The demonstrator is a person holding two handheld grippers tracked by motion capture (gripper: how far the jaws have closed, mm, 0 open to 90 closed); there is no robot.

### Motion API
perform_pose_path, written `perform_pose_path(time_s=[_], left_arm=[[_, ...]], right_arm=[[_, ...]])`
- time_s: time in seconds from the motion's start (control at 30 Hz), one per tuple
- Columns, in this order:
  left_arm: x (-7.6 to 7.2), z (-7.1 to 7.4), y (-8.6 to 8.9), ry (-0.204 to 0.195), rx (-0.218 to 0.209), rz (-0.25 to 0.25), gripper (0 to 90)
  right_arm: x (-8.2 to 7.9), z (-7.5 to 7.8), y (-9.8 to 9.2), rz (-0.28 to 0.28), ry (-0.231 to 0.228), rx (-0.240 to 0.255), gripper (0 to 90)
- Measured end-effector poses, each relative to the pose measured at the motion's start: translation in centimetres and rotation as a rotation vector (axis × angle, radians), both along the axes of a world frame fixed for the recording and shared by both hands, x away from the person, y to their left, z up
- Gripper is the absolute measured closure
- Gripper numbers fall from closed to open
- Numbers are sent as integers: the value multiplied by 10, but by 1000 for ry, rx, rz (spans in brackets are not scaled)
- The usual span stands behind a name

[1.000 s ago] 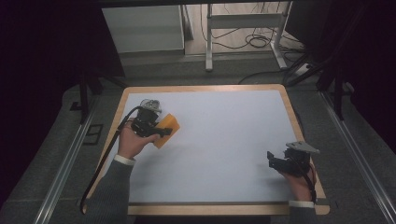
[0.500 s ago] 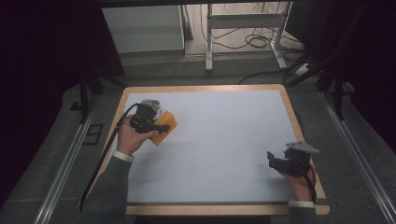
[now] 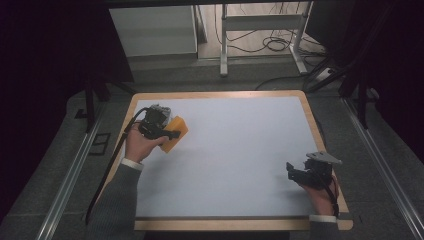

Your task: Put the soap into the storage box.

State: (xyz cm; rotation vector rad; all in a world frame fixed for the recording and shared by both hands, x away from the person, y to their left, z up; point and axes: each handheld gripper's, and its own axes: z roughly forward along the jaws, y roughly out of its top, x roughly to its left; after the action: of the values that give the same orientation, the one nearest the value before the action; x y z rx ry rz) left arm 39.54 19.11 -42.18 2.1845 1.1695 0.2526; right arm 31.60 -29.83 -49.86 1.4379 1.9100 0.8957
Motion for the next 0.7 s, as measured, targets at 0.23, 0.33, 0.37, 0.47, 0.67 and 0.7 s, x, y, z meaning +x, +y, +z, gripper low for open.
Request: perform_pose_path(time_s=[0.23, 0.33, 0.37, 0.47, 0.67, 0.7], left_arm=[[8, -1, 3, 3, -7, 17, 608], [14, -1, 3, 5, -8, 30, 608], [17, 0, 3, 3, -11, 39, 608], [21, 0, 4, 5, -11, 45, 608], [27, 0, 6, 21, -18, 62, 608], [30, -2, 7, 25, -18, 68, 608]], right_arm=[[0, 0, -1, -3, -1, 0, 112], [0, 0, -1, -3, 0, 1, 112], [0, 0, -1, -3, -1, 1, 112], [0, 0, -1, -4, 0, 2, 112], [0, 0, -3, -7, 0, 4, 112], [0, 0, -3, -7, -1, 5, 112]])
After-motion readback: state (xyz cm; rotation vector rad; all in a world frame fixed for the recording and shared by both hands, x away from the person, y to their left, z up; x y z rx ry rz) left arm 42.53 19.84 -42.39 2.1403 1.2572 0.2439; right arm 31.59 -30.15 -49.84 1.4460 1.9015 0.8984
